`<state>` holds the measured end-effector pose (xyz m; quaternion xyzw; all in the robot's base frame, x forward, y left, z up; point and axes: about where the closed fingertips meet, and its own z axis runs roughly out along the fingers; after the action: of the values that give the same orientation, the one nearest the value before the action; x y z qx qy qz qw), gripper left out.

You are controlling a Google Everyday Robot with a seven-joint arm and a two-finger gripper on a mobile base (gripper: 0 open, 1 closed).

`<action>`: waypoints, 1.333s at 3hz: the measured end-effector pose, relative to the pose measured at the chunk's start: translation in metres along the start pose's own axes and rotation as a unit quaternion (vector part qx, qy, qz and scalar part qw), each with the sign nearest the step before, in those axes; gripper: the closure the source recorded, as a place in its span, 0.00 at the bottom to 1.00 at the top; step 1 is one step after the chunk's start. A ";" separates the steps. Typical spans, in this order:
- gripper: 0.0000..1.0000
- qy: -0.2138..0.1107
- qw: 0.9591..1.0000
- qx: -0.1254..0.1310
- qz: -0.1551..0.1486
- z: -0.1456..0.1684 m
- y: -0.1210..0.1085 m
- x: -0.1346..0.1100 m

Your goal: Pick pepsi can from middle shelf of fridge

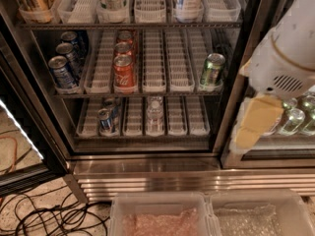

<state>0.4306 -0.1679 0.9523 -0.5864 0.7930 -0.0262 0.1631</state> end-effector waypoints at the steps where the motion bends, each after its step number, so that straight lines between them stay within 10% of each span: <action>1: 0.00 -0.004 0.999 -0.029 0.035 0.033 0.029 -0.030; 2: 0.00 -0.027 0.995 -0.084 0.041 0.055 0.056 -0.058; 4: 0.00 -0.044 0.994 -0.095 0.038 0.055 0.064 -0.066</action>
Offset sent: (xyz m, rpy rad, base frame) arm -0.0388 0.1324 -0.0758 0.2445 0.2997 0.0348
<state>0.4047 -0.0781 0.9007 -0.5692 0.8058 0.0811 0.1418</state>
